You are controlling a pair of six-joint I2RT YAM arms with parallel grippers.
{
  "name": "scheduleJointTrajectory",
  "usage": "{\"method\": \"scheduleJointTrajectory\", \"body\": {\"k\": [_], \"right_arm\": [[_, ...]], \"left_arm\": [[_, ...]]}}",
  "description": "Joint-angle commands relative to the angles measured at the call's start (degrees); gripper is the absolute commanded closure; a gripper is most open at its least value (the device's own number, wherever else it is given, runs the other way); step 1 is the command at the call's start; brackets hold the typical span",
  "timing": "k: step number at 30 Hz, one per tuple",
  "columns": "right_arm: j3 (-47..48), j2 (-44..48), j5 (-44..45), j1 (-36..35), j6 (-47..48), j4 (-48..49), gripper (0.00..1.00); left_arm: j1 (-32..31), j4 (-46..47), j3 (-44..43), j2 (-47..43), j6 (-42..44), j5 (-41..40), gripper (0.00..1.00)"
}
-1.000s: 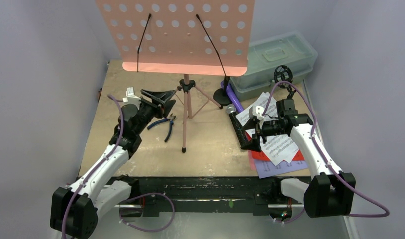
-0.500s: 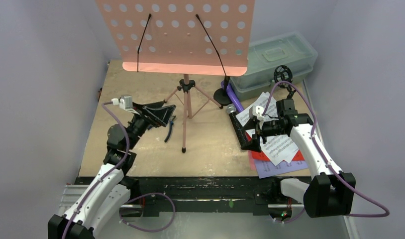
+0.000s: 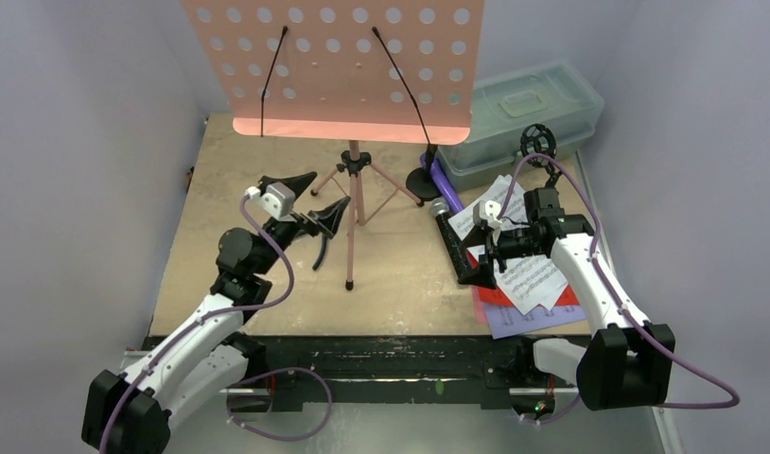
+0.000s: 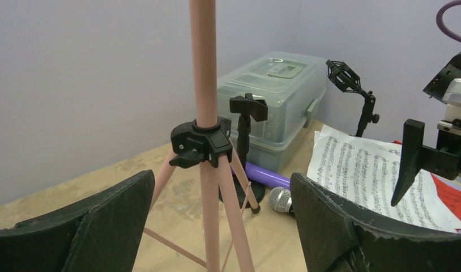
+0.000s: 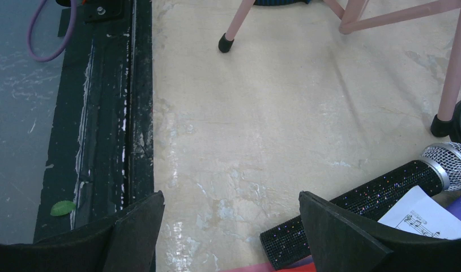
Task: Pack up the instrument practice props
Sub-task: Unscrew the knob on the music stand, then place the music stand at the center of the board.
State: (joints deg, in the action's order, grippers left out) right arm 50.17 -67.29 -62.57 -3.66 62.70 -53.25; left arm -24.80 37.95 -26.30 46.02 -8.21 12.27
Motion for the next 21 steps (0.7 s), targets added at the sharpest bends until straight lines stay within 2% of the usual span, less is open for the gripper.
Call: {"method": "scheduleJointTrajectory", "body": {"k": [1, 10, 19, 21], "right_arm": [[1.86, -0.02, -1.51, 0.32, 1.11, -0.97, 0.07], [1.96, -0.11, -1.51, 0.32, 1.87, -1.56, 0.07], [2.0, -0.43, -1.48, 0.31, 2.75, -2.27, 0.07], [2.04, -0.64, -1.51, 0.29, 2.98, -2.39, 0.04]], "left_arm": [[-2.48, 11.34, -3.8, 5.54, 5.26, -3.77, 0.13], [-3.05, 18.68, -8.49, 15.74, 4.96, -4.87, 0.16], [-3.04, 19.52, -6.79, 17.15, 10.14, -4.76, 0.14], [-3.01, 19.49, -7.34, 17.61, 9.74, -3.56, 0.15]]}}
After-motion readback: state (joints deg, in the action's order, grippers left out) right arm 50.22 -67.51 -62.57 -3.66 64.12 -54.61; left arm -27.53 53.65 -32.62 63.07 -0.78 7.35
